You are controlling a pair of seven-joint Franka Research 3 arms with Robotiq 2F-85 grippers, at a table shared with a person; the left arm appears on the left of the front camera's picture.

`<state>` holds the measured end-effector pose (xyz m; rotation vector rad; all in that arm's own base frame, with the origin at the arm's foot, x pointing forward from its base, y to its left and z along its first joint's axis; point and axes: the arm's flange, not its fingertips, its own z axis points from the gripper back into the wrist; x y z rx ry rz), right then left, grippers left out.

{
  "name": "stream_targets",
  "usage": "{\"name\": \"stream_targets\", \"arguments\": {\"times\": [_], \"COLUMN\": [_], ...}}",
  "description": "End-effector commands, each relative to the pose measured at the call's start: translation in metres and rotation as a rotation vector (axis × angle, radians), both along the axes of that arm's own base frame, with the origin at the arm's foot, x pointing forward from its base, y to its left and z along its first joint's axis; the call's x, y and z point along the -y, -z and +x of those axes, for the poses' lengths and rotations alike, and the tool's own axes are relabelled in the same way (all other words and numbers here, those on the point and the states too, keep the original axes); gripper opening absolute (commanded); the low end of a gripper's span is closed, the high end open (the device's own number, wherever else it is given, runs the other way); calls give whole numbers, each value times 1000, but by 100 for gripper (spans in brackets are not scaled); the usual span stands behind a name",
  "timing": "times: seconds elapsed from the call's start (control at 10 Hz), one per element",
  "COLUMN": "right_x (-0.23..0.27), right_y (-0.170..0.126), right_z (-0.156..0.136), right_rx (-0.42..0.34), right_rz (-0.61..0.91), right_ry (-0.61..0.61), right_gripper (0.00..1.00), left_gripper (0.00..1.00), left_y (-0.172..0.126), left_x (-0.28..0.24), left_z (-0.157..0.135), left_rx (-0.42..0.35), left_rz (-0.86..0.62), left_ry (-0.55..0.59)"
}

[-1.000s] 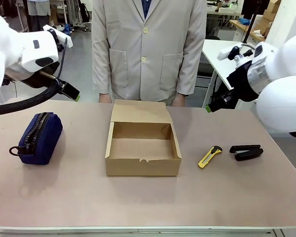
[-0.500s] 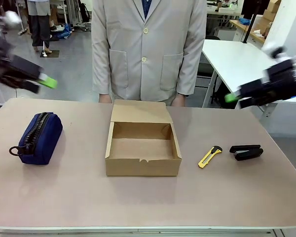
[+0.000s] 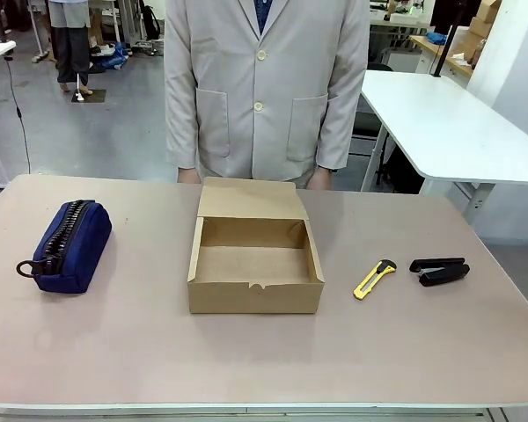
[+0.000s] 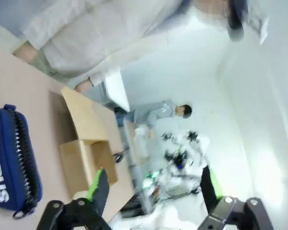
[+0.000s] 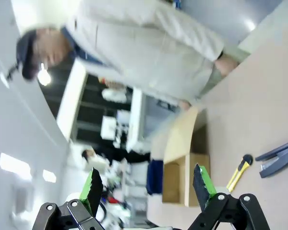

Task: Pack the item into the box.
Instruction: Pick up the item indicated by the person and place it inside the Mailer Box.

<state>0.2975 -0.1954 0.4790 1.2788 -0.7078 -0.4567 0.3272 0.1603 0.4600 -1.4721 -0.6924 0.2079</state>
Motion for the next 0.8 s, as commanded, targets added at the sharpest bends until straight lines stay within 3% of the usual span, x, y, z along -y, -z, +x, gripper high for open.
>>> {"name": "stream_targets", "arguments": {"times": [0.0,0.7], "right_x": [-15,-15], "right_y": [-18,-18], "right_z": [-5,-5], "right_rx": [37,37], "right_rz": [-93,-93], "right_ry": [-85,-85], "right_gripper": [100,100], "left_gripper": [100,100], "left_y": [-9,-9], "left_x": [9,9], "left_z": [-13,-13], "left_rx": [55,55], "left_rz": [117,117], "left_ry": [119,119]}}
